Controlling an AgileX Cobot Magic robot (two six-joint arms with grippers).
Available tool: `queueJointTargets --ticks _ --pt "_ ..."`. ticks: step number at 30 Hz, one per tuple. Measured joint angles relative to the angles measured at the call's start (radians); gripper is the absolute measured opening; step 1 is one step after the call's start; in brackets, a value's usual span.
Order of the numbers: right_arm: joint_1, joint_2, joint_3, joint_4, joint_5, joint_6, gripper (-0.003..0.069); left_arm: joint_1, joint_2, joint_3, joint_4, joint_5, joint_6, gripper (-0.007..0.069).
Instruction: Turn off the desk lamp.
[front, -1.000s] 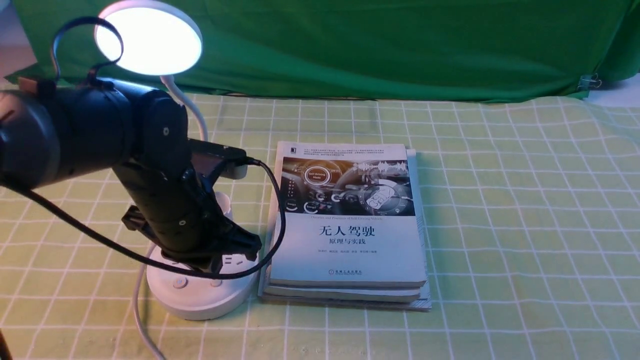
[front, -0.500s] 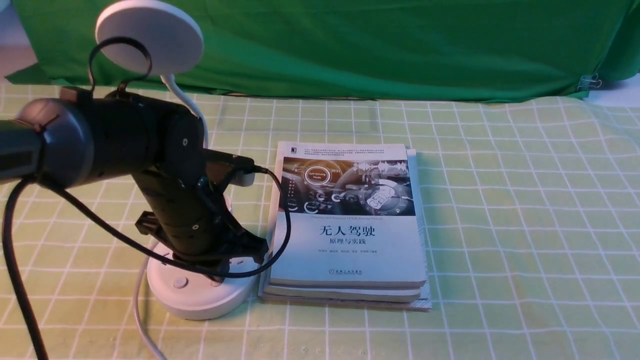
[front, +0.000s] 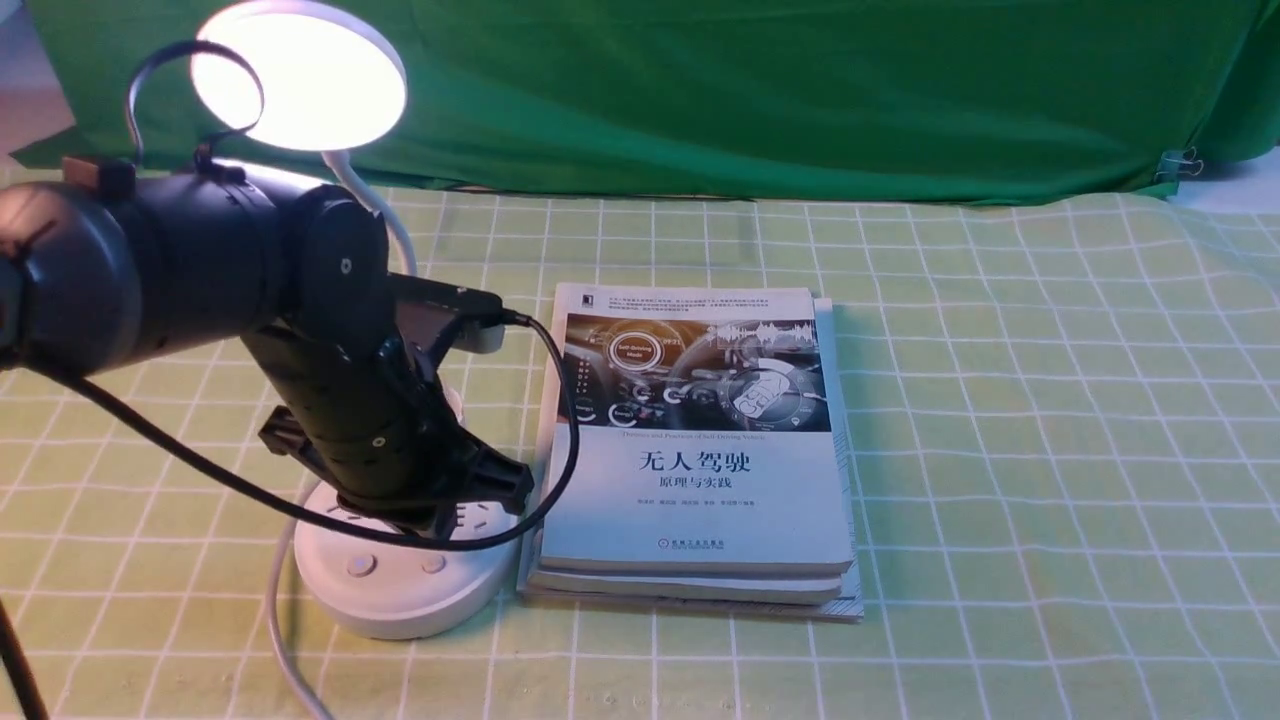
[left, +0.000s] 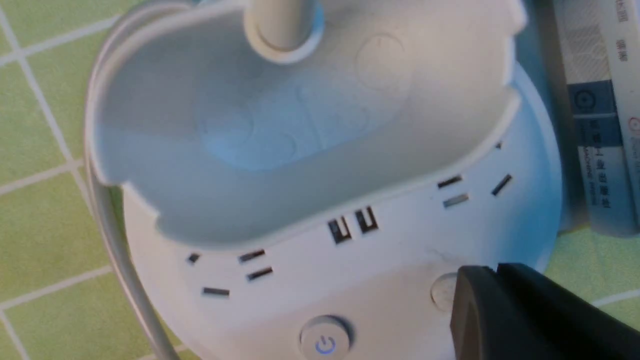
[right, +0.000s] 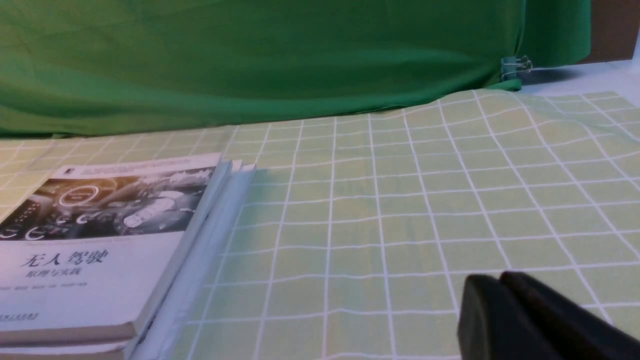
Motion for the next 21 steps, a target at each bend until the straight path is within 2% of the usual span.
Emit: queueJointTargets --ticks 14,21 --pt "0.000 0.000 0.000 0.000 0.000 0.000 0.0029 0.000 0.027 0.007 -0.003 -0.010 0.000 0.0006" --pt "0.000 0.000 0.000 0.000 -0.001 0.001 0.0029 0.000 -0.120 0.040 -0.003 -0.009 -0.008 0.0006"
